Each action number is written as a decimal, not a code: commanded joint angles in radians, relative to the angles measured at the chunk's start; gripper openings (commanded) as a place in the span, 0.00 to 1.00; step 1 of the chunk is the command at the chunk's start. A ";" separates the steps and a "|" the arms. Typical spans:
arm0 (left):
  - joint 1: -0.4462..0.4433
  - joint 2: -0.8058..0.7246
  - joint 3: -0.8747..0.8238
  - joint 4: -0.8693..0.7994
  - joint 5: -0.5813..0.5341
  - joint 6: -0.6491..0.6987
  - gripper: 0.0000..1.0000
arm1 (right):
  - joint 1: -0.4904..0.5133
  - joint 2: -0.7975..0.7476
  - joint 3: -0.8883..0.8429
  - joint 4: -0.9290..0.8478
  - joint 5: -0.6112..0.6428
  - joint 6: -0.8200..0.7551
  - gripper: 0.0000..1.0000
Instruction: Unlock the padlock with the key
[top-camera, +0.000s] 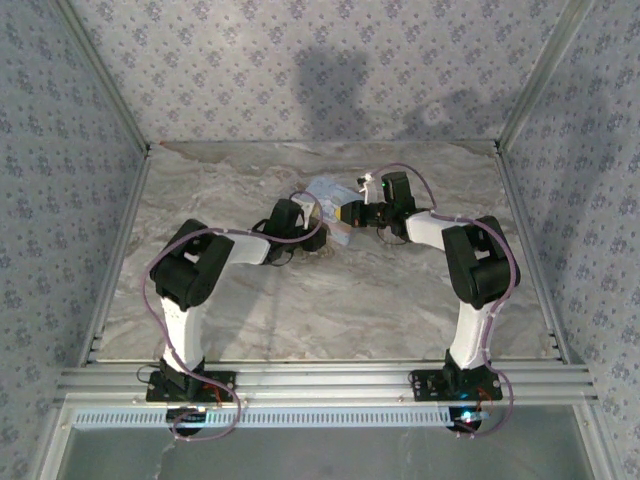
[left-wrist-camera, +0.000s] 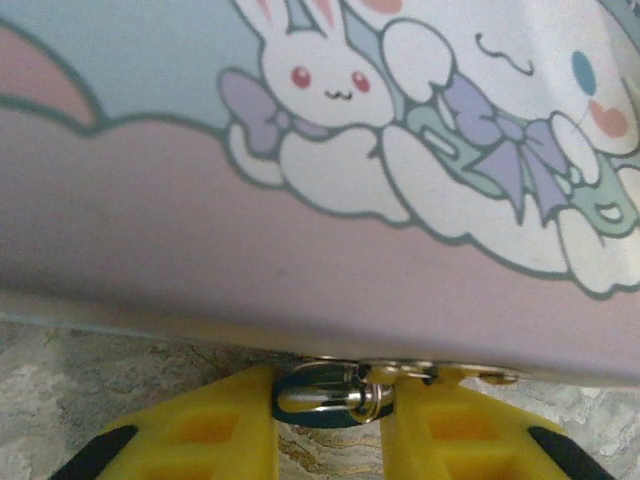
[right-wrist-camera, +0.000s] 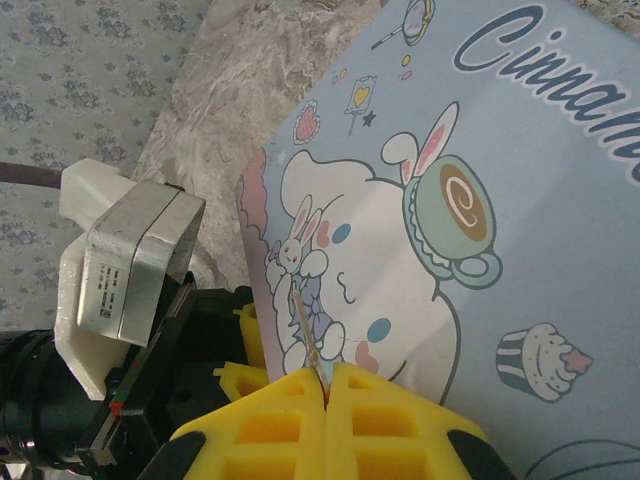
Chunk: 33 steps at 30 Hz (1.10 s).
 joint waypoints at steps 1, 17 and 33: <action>0.008 -0.002 -0.001 0.022 -0.002 -0.004 0.24 | 0.015 0.008 -0.025 -0.099 0.024 -0.013 0.00; -0.003 -0.118 0.038 -0.205 0.148 -0.175 0.17 | -0.007 -0.234 -0.120 -0.009 0.073 -0.109 0.00; -0.047 -0.170 0.113 -0.351 0.242 -0.424 0.16 | 0.172 -0.520 -0.559 0.181 0.271 -0.163 0.00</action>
